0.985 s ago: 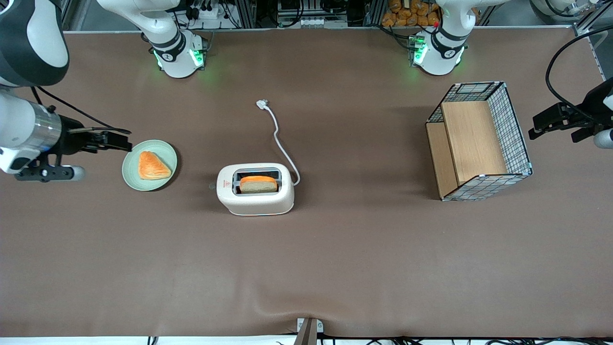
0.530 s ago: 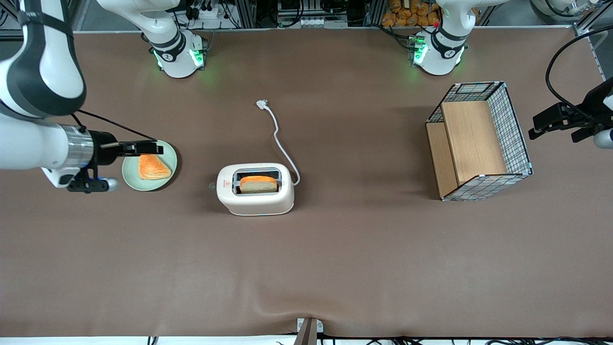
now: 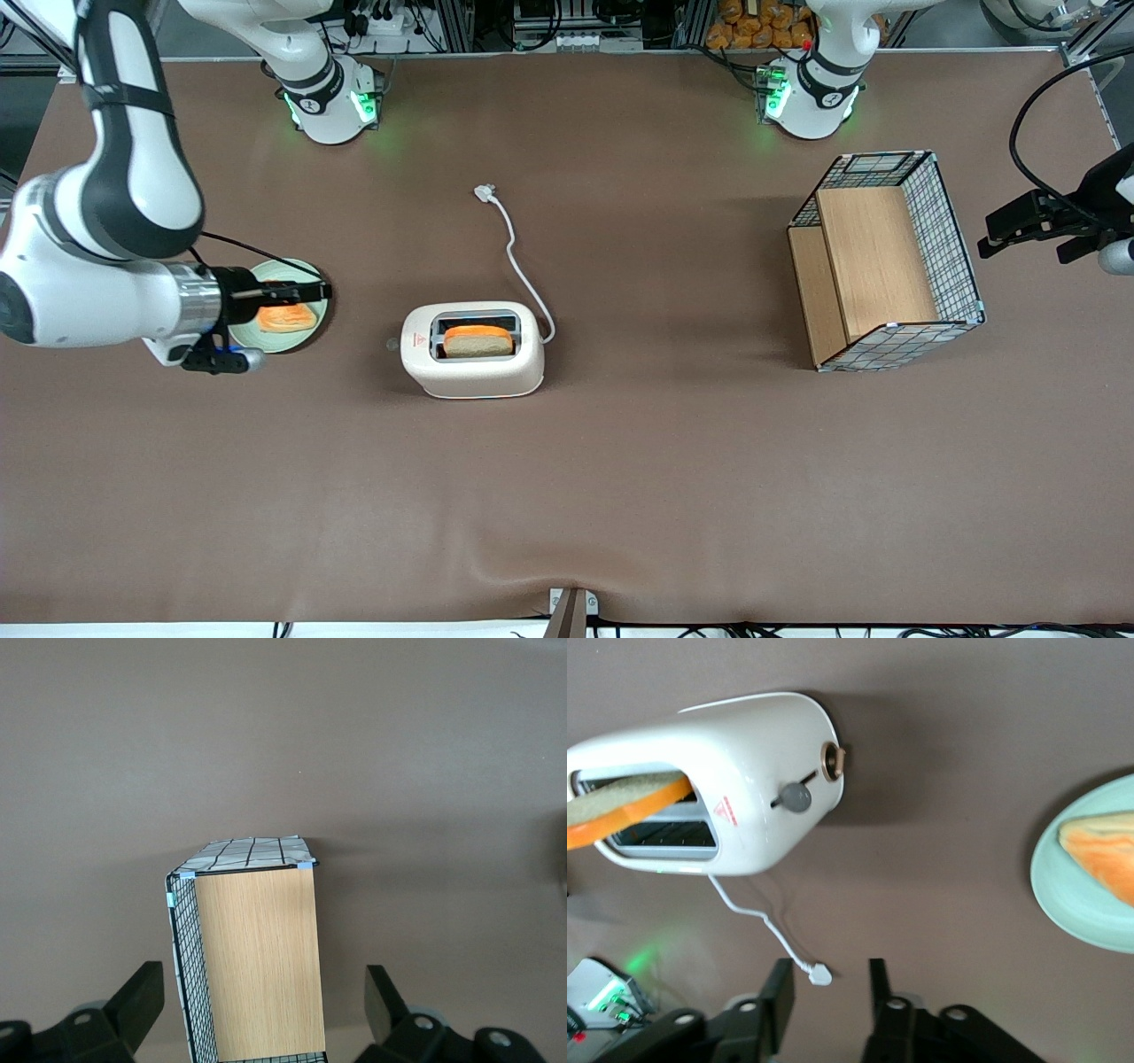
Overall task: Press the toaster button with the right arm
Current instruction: 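Move the right gripper over the plate toward the toaster's lever side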
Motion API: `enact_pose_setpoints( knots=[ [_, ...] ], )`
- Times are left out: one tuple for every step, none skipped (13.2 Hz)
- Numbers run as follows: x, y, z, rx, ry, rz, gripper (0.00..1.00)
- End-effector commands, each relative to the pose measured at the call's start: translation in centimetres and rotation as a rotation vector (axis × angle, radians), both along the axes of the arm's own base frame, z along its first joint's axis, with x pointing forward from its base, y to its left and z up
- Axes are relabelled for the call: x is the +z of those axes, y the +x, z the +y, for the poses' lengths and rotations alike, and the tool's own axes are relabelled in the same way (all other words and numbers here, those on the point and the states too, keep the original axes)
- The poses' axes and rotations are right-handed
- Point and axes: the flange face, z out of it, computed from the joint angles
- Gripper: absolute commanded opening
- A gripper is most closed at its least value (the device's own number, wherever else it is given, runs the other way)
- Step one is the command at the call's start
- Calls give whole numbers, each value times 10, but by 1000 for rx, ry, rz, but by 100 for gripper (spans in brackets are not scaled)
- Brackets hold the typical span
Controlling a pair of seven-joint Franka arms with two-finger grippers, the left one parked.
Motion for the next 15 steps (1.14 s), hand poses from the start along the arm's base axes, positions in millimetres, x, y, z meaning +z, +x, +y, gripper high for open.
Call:
enact_pose_setpoints(
  knots=[
    [-20,5,20,-19,7,-33,0],
    [-28,9,21,-27,6,-47,0],
    [-35,12,28,-24,2,-57,0],
    [-42,13,34,-23,-2,-69,0],
    [-47,15,37,-22,-4,-75,0],
    [-51,16,38,-25,-6,-82,0],
    [-55,17,43,-22,-8,-90,0],
    [-58,19,46,-22,-11,-101,0],
    [-66,20,51,-20,-14,-103,0],
    [-71,21,52,-22,-17,-107,0],
    [-73,23,54,-26,-19,-121,0],
    [-73,24,54,-27,-20,-127,0],
    [-74,24,55,-27,-19,-128,0],
    [-73,25,58,-29,-18,-141,0],
    [-80,27,59,-33,-22,-145,0]
  ],
)
